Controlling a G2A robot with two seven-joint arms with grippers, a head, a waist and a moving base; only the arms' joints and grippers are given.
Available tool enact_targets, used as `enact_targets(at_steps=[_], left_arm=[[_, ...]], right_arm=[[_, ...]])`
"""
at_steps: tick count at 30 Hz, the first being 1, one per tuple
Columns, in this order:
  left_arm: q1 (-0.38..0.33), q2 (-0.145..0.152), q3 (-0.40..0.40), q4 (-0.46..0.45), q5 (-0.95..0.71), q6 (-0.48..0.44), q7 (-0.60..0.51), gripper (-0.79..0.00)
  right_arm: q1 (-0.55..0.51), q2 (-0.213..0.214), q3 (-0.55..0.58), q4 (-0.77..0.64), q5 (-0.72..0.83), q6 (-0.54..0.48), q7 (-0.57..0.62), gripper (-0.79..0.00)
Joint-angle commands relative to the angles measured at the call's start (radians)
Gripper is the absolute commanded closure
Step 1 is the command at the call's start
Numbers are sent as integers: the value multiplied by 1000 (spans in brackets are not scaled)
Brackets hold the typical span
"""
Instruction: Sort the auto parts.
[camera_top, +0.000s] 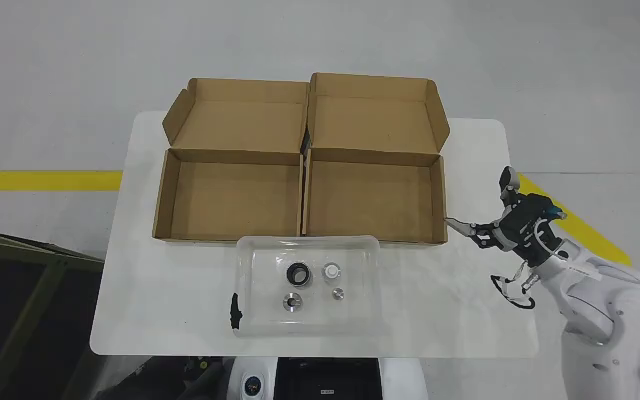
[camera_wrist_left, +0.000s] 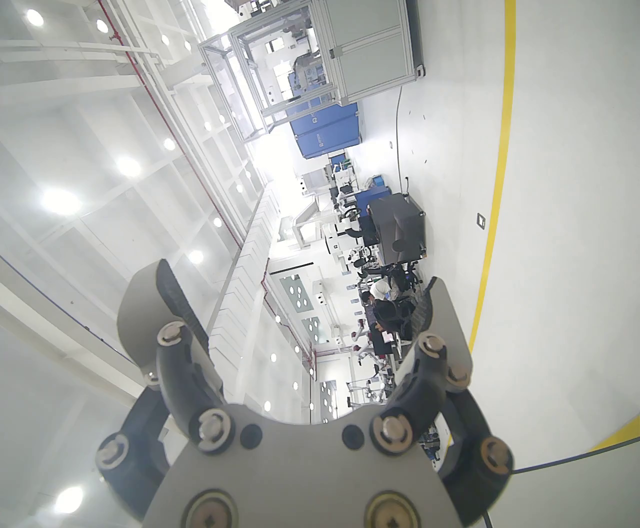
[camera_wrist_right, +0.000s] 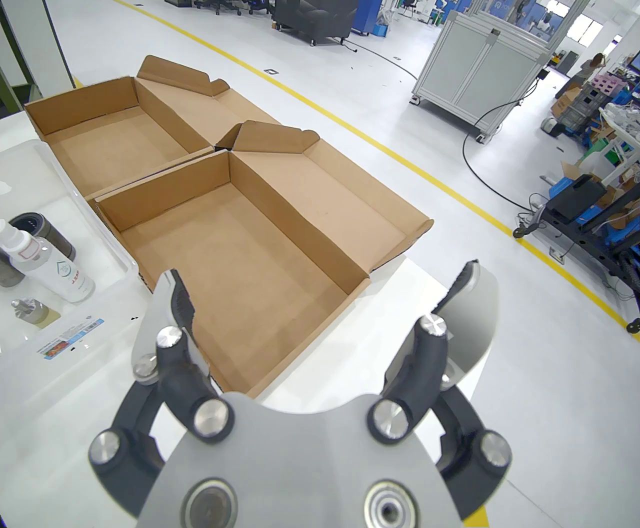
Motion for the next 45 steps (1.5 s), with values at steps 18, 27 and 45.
enact_targets(at_steps=[18,27,45], left_arm=[[0,0,0,0,0,0,0,-785],[0,0,0,0,0,0,0,-785],[0,0,0,0,0,0,0,-785]], right_arm=[[74,11,-110,-12,-85,-42,25,-785],[137,20,-294,-35,-128,-131,92,-785],[185,37,-625,-87,-121,-160,284,-785]])
